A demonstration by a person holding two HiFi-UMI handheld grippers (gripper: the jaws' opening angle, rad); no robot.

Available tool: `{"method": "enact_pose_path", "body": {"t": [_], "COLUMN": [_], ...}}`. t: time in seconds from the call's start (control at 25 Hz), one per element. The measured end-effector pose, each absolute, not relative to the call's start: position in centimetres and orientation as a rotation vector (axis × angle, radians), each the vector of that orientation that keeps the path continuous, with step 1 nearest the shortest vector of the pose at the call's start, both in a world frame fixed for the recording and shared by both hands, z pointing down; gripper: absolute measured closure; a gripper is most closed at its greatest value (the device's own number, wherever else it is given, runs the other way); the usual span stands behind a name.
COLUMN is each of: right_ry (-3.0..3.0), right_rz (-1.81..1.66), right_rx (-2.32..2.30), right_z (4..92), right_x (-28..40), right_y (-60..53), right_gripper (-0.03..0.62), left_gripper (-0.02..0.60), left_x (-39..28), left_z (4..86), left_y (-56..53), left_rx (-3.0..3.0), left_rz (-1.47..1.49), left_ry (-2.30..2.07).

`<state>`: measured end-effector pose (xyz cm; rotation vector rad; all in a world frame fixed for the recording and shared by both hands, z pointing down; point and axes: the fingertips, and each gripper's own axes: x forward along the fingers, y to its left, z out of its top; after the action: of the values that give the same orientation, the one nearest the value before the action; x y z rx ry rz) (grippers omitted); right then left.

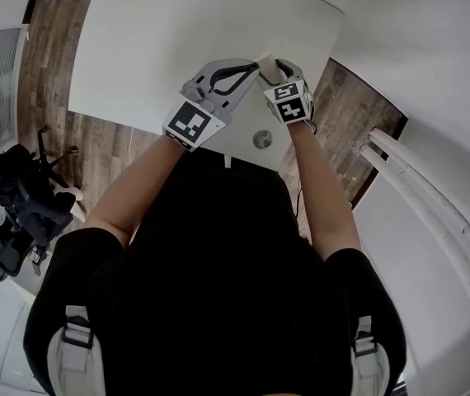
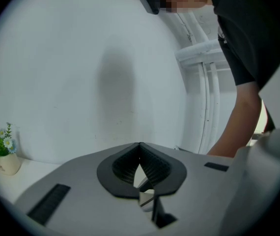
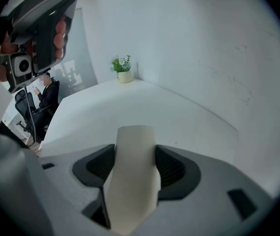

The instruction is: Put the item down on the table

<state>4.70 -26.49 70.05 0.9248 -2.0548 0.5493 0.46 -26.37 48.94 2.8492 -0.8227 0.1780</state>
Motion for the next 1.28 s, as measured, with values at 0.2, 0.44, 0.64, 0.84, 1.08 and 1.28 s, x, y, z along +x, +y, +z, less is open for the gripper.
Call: {"method": "enact_pose_path", "body": {"t": [0.2,0.44,0.64,0.84,1.08,1.28], "right_ry": [-2.028,-1.986,-1.96,-2.007,-2.133,-2.291], "right_rz": [0.499,0.487,0.519,0.601,0.72,0.805], "right_rx": [0.871,0.793,0.753,0.852,1.013,1.26], "right_z": [71.0,72.3,73.2,70.9,65.3,58.0], "right_x": [4.0,3.2,3.0,2.6,2.9,4.3], "right_y": [-26.2,-25.5,-25.0,-25.5,-25.4,-24.5], "right_gripper": [0.326,0.326,0.326,0.322,0.322,0.322], "left_gripper": [0.588,0.588,0.588,0.588,0.588,0.588], "left_x": [-0.5,-1.7,-2.6,-3.2,-3.4,-2.8], "left_z": [49.5,49.6,49.6,49.3,47.9,46.3], "left_y": [-26.3,-26.5,-26.7,-26.9,-27.2,-26.7], "left_rx": [2.833,2.814,2.819,2.834,2.846,2.886], "left_rz": [0.192,0.19,0.197,0.202,0.181,0.188], "left_ry": [-0.836,-0.844,-0.844,-0.82,-0.767,-0.687]}}
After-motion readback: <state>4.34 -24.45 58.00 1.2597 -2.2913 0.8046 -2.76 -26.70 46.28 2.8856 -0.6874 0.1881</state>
